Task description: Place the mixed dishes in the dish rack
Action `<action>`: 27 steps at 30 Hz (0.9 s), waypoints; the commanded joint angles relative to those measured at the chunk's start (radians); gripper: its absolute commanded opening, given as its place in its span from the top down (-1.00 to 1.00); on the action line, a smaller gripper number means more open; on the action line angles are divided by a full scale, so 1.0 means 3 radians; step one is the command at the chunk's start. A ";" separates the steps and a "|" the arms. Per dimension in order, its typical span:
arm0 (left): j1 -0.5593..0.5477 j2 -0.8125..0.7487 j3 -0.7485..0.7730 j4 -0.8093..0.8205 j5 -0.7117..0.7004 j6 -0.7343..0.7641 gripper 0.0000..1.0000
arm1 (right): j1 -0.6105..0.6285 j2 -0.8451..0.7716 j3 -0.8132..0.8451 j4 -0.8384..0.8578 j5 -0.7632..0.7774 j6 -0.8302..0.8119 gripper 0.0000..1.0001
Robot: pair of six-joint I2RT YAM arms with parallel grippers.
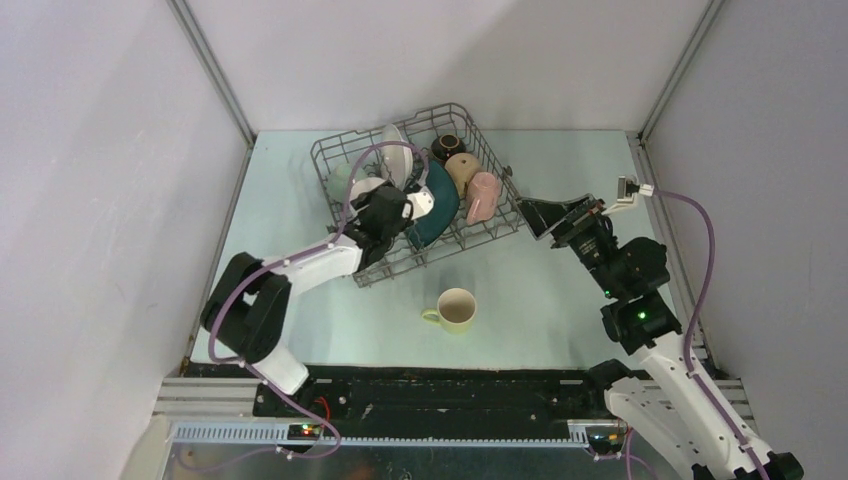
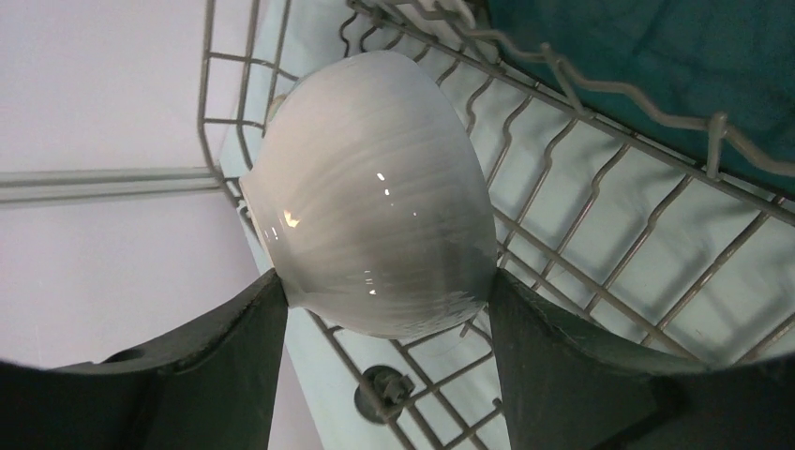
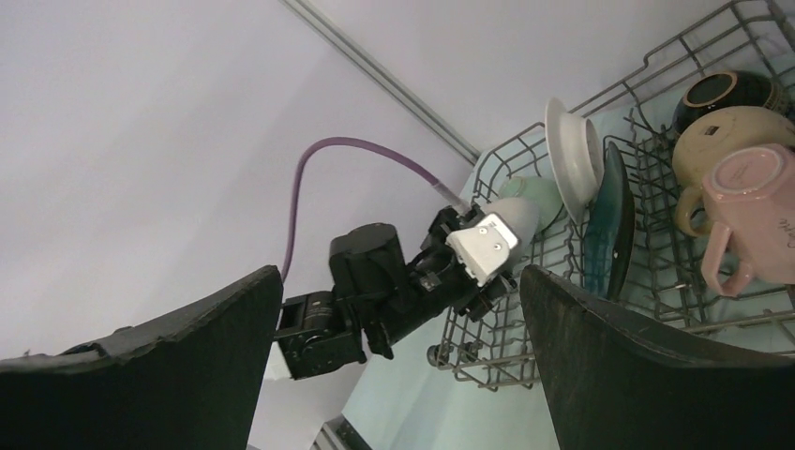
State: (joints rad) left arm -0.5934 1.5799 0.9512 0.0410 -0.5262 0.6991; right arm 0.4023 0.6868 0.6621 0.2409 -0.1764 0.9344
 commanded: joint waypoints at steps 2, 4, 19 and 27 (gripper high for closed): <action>0.0085 0.0293 0.0415 0.0036 -0.0012 0.0184 1.00 | -0.0017 -0.0059 0.0074 -0.0152 0.0085 -0.0113 -0.99; 0.0124 0.0411 0.0489 -0.0151 0.0024 0.0186 1.00 | -0.0017 -0.0053 0.0073 -0.0153 0.0068 -0.0109 -0.99; 0.0275 0.0810 0.0550 -0.0334 -0.0082 0.0144 0.55 | -0.0010 0.0014 0.0073 -0.0240 -0.0049 -0.0204 -0.99; 0.0275 0.0743 0.0455 -0.0282 0.0060 0.0061 -0.87 | 0.0001 0.0112 0.0160 -0.0666 -0.0135 -0.0252 -0.99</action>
State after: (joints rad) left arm -0.5201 1.8217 1.0878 -0.0692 -0.5316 0.7349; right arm 0.4004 0.7219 0.6651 0.1028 -0.1898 0.8856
